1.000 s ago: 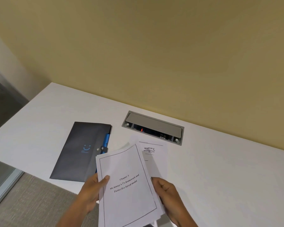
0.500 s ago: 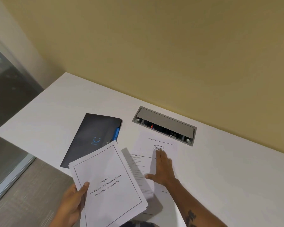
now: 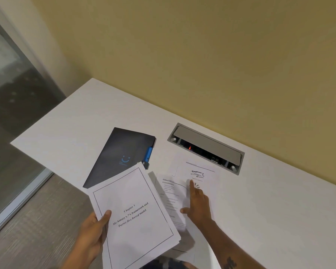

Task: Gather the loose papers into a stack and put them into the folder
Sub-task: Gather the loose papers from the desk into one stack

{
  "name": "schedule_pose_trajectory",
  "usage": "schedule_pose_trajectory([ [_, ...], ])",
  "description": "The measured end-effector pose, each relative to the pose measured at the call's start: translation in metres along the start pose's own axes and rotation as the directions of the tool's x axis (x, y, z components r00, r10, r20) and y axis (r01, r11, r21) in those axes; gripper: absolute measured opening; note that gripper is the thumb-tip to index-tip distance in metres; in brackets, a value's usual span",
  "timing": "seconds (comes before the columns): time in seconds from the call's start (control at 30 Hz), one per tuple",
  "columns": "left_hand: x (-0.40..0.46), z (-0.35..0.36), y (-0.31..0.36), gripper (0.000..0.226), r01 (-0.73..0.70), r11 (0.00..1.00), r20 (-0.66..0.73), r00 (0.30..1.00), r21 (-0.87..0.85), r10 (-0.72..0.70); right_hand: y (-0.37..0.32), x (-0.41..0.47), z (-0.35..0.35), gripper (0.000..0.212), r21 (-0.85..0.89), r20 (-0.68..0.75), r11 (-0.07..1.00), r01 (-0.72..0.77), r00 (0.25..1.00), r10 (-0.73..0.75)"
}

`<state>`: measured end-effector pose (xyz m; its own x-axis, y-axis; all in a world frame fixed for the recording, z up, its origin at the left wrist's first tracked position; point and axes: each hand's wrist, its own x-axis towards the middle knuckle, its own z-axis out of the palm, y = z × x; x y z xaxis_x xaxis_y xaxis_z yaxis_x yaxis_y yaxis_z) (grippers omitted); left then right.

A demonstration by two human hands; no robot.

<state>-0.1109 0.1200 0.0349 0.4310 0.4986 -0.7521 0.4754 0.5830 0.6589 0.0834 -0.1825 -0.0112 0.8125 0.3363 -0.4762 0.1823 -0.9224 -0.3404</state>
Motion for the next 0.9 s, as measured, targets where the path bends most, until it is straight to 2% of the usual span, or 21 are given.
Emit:
schedule_pose_trajectory([
  [0.07, -0.001, 0.001, 0.002, 0.018, -0.001, 1.000, 0.013, 1.000, 0.000, 0.001, -0.004, -0.005, 0.006, 0.117, 0.105, -0.024, 0.994, -0.010, 1.000, 0.013],
  [0.17, -0.004, 0.002, 0.006, 0.019, -0.002, 1.000, 0.026, 1.000, -0.014, 0.002, -0.008, -0.014, 0.012, 0.118, 0.327, -0.044, 0.942, -0.076, 0.994, 0.095],
  [0.33, -0.007, 0.003, 0.013, 0.020, 0.000, 0.999, 0.068, 0.998, -0.043, 0.003, -0.003, -0.026, 0.017, 0.129, 0.480, -0.073, 0.864, -0.153, 0.974, 0.213],
  [0.4, -0.008, 0.005, 0.015, 0.020, 0.002, 0.998, 0.089, 0.996, -0.056, 0.003, -0.002, -0.028, 0.017, 0.131, 0.590, -0.078, 0.786, -0.187, 0.955, 0.286],
  [0.47, -0.008, 0.006, 0.016, 0.019, -0.005, 0.998, 0.109, 0.994, -0.055, 0.011, -0.001, -0.029, 0.015, 0.127, 0.717, -0.065, 0.653, -0.245, 0.909, 0.412],
  [0.53, -0.008, 0.009, 0.018, 0.019, -0.015, 0.998, 0.131, 0.991, -0.053, 0.022, 0.001, -0.032, 0.014, 0.108, 0.754, -0.061, 0.591, -0.287, 0.865, 0.497],
  [0.63, -0.009, 0.015, 0.020, 0.020, -0.034, 0.998, 0.162, 0.986, -0.053, 0.042, 0.005, -0.040, 0.011, 0.048, 0.721, -0.091, 0.636, -0.273, 0.874, 0.478],
  [0.67, -0.009, 0.018, 0.021, 0.020, -0.041, 0.998, 0.170, 0.984, -0.051, 0.049, 0.006, -0.041, 0.010, 0.035, 0.724, -0.099, 0.640, -0.257, 0.880, 0.465],
  [0.9, -0.006, 0.030, 0.031, 0.023, -0.048, 0.999, 0.237, 0.970, -0.001, 0.047, 0.004, -0.045, -0.026, 0.014, 0.869, -0.119, 0.490, -0.063, 0.936, 0.331],
])
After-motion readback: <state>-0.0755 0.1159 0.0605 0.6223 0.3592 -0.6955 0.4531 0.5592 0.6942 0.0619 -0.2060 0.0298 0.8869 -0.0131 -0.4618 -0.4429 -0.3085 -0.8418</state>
